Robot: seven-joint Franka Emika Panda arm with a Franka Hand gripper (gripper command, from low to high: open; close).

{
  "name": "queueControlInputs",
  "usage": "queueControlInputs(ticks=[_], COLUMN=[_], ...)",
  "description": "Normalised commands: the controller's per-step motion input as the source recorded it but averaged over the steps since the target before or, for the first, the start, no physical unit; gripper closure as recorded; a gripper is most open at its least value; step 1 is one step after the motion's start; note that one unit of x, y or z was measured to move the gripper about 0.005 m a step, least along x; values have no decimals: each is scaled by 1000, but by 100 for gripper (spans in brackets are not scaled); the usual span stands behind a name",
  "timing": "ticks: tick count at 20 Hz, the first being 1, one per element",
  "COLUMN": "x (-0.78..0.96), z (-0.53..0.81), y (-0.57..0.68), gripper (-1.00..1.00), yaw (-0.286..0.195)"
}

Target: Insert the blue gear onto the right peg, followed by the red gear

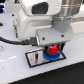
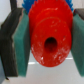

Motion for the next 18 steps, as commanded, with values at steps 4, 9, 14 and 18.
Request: queueControlInputs(ticks=[4, 9, 14, 18], x=[0, 0, 0, 55], z=[-249, -281, -95, 175], y=[1, 6, 16, 58], gripper=[-100, -100, -100, -100], yaw=[0, 0, 0, 0])
